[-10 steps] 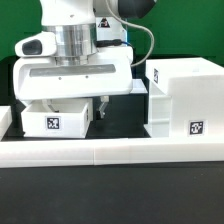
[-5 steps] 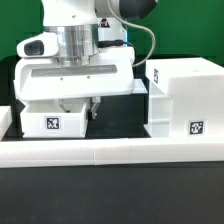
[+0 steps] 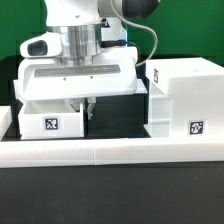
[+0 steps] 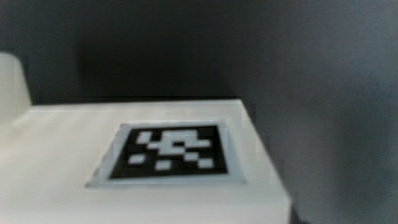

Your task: Assemble drawer

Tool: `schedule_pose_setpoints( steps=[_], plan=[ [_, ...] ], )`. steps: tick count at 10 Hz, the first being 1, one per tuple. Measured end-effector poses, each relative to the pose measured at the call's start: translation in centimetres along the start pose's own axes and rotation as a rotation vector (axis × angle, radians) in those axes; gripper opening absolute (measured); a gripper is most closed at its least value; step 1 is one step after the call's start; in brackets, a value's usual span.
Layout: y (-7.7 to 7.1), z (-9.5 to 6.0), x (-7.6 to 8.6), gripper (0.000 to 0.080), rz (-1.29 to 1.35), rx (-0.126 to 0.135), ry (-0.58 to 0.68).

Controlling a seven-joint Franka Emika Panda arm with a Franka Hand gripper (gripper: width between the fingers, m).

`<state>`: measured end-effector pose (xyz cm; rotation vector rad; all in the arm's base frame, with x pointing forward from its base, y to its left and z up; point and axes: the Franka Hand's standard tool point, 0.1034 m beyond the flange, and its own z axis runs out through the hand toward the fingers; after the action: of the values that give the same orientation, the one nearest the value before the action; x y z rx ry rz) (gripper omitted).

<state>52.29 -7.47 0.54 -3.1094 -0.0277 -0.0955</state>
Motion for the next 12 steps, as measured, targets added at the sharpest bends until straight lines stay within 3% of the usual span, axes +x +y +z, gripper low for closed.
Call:
schedule_pose_setpoints(
  steps=[4,5,7,10,12],
  plan=[
    [0.0,-0.1,0.0,0.0041,-0.002,0.001,-0.001],
    [-0.5,-0.8,0.0,0.0041,-0.098,0.014,-0.039],
    [-1.2,-2.1,0.3,0.0041,-0.23,0.013,-0.051],
    [-1.1,-1.9,0.1,0.0041,-0.263,0.013,-0.054],
    [-1.1,-1.9,0.1,0.0041,-0.424,0.014,-0.054]
  ],
)
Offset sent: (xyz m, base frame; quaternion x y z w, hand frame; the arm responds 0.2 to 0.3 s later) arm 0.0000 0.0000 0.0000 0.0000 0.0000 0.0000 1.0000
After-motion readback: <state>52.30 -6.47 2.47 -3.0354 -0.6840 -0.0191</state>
